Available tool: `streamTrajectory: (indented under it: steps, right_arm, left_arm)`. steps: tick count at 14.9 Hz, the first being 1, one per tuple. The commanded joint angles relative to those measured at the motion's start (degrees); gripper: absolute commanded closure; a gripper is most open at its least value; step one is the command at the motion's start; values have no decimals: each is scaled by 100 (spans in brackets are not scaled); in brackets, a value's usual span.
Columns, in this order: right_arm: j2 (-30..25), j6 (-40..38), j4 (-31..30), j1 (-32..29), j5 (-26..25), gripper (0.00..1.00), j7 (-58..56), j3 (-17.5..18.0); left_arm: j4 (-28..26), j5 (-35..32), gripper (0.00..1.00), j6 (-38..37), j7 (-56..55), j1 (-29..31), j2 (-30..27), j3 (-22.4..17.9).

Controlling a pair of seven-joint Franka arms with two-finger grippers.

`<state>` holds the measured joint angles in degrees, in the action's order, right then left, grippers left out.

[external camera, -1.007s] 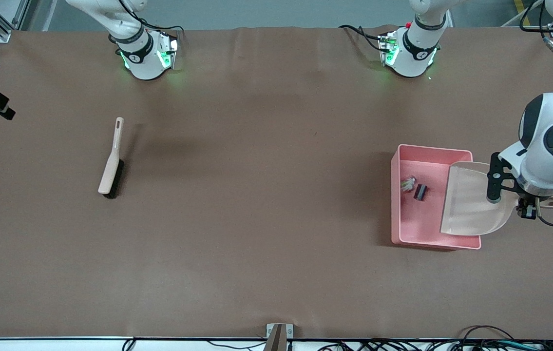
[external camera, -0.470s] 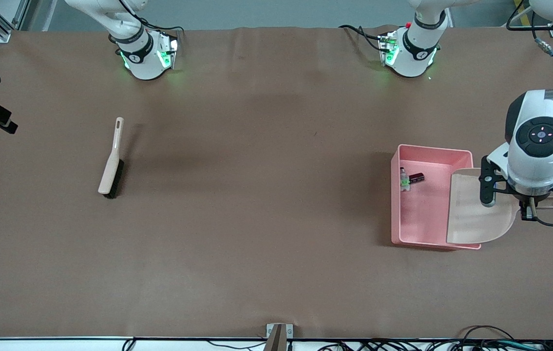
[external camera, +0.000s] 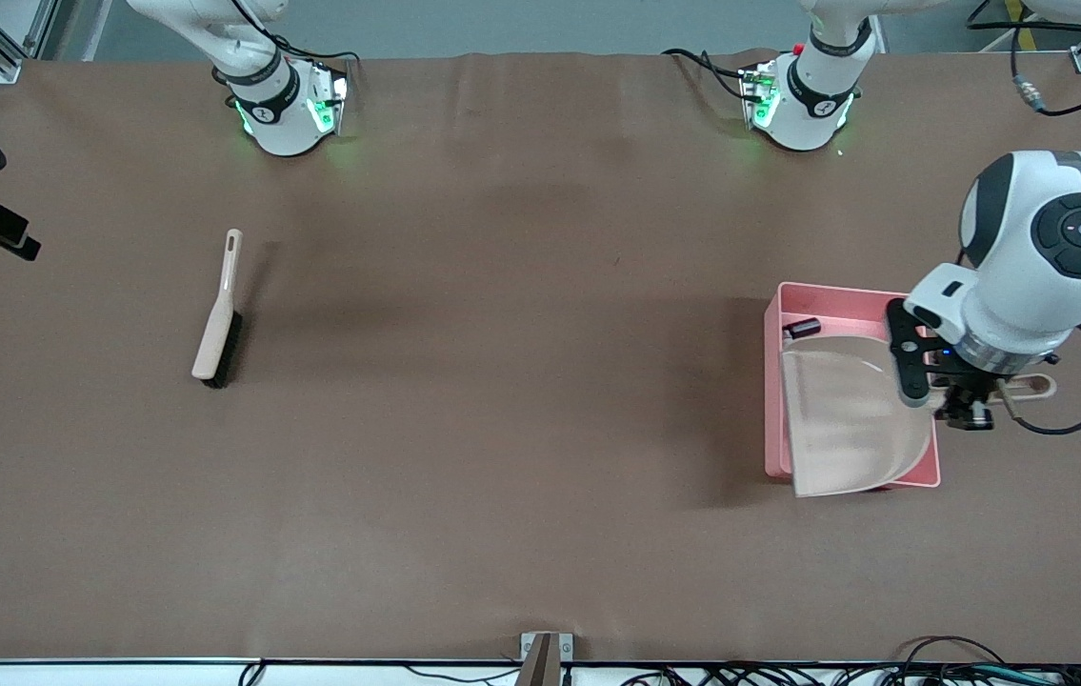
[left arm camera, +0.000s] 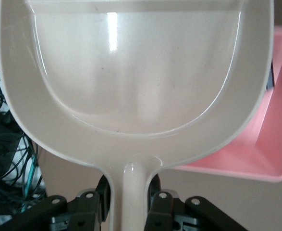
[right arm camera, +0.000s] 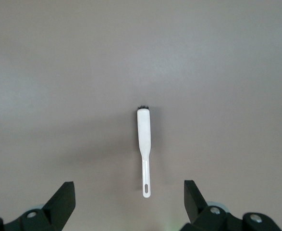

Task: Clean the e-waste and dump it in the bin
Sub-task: 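Carry the empty dustpan with the left gripper back beside the bin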

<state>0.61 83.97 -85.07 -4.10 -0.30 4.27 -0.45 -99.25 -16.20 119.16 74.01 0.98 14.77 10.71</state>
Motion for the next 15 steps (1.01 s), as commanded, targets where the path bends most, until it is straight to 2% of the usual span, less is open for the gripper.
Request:
streamTrajectory:
  steps: [1, 5, 8, 11, 15]
  right_arm:
    - [18, -118, 70, -38, -31, 0, 30, -8]
    - [0, -197, 8, -39, -22, 0, 48, -8]
    - [0, -171, -36, -39, -22, 0, 31, -8]
    - [-8, -215, -80, -143, -22, 0, 13, -16]
    - [-8, -215, -71, -144, -22, 0, 4, -16]
  left_arm:
    - [46, 511, 100, -129, -754, -448, 192, 54]
    - [11, 934, 99, -42, -985, -1160, 552, 90]
    - [-59, 943, 99, 353, -968, -1600, 825, 90]
    - [-191, 935, 98, 792, -1002, -1654, 1158, 370]
    - [-244, 935, 98, 1075, -1221, -1759, 1449, 450]
